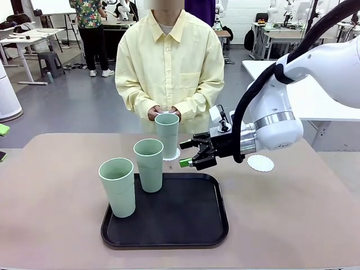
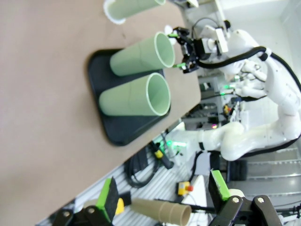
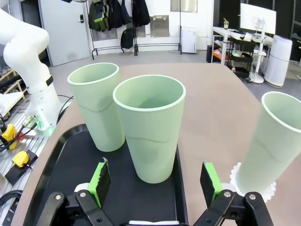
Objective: Place coasters on the table and set cups on them.
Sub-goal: Take one Reusable plastic cup from the Flat Tray and place it on a coaster set by the human.
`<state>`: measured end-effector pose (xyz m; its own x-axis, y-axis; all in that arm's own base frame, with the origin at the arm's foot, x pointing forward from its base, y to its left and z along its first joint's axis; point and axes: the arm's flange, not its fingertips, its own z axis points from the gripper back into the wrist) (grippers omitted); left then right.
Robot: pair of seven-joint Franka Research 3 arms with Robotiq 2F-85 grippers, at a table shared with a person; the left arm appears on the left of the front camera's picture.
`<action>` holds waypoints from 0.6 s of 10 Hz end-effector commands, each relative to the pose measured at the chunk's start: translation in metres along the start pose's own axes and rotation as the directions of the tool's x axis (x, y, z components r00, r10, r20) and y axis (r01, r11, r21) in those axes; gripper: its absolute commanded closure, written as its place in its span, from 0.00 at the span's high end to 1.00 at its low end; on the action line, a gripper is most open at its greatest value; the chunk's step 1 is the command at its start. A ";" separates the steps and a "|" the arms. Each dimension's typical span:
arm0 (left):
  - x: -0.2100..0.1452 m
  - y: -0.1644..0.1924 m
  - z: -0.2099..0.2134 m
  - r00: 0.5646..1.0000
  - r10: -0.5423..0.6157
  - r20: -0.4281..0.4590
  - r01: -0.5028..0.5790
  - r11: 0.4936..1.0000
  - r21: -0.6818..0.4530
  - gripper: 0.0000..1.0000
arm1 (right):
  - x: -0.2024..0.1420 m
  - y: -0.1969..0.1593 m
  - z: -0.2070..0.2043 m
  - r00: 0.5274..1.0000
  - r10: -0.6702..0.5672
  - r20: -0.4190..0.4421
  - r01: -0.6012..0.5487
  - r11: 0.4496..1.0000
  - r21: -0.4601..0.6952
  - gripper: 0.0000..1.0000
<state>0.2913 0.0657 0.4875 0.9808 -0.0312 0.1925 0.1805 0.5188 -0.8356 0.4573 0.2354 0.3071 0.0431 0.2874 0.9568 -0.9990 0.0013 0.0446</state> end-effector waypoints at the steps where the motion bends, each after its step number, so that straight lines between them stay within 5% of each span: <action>1: 0.000 0.001 0.000 1.000 -0.020 0.008 0.020 1.000 -0.020 1.00 | -0.011 -0.012 -0.011 0.999 0.000 0.042 0.000 1.000 -0.003 1.00; 6: 0.000 0.001 0.000 1.000 -0.020 0.008 0.020 1.000 -0.020 1.00 | -0.026 -0.020 -0.041 1.000 -0.010 0.012 0.010 0.999 0.045 1.00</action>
<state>0.2913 0.0657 0.4875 0.9808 -0.0312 0.1926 0.1806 0.5188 -0.8356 0.4703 0.2587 0.2764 0.0783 0.2798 0.9569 -0.9954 -0.0317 0.0908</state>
